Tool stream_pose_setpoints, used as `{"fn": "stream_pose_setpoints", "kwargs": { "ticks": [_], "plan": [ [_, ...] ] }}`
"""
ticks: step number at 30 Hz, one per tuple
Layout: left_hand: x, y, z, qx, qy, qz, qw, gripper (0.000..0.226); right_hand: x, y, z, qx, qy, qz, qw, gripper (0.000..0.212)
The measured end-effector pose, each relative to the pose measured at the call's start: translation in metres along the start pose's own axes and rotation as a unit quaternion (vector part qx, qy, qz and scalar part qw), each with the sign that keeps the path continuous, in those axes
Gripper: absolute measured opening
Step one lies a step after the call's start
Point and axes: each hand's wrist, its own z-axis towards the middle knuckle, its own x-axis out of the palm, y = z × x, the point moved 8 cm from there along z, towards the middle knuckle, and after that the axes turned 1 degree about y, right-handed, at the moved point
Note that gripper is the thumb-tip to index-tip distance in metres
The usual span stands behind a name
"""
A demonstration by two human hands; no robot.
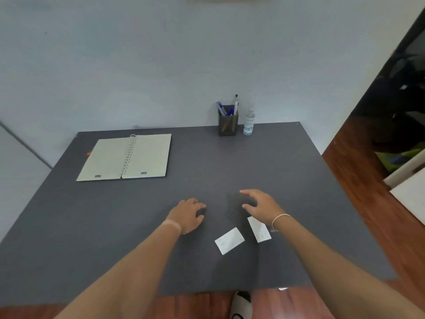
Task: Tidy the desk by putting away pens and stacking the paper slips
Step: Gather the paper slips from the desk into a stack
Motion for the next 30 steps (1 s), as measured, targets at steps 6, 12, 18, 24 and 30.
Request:
{"fn": "stream_pose_setpoints", "kwargs": {
  "ticks": [6, 12, 18, 24, 30],
  "plan": [
    [0.02, 0.016, -0.033, -0.005, 0.0, 0.015, 1.0, 0.048, 0.031, -0.017, -0.047, 0.032, 0.058, -0.126, 0.99, 0.056],
    [0.028, 0.016, -0.043, -0.006, -0.023, -0.012, 1.0, 0.06, 0.034, -0.023, -0.068, 0.033, 0.057, -0.181, 0.981, 0.063],
    [0.024, 0.018, -0.041, -0.021, -0.001, -0.024, 0.999, 0.058, 0.025, -0.019, -0.055, 0.019, 0.052, -0.199, 0.979, 0.07],
    [0.023, 0.016, -0.041, -0.043, 0.027, 0.0, 0.999, 0.062, 0.029, -0.027, -0.042, 0.014, 0.106, -0.236, 0.966, 0.071],
    [0.023, 0.017, -0.039, -0.072, 0.009, 0.008, 0.997, 0.058, 0.028, -0.029, -0.03, 0.006, 0.118, -0.251, 0.961, 0.071]
  ]
}}
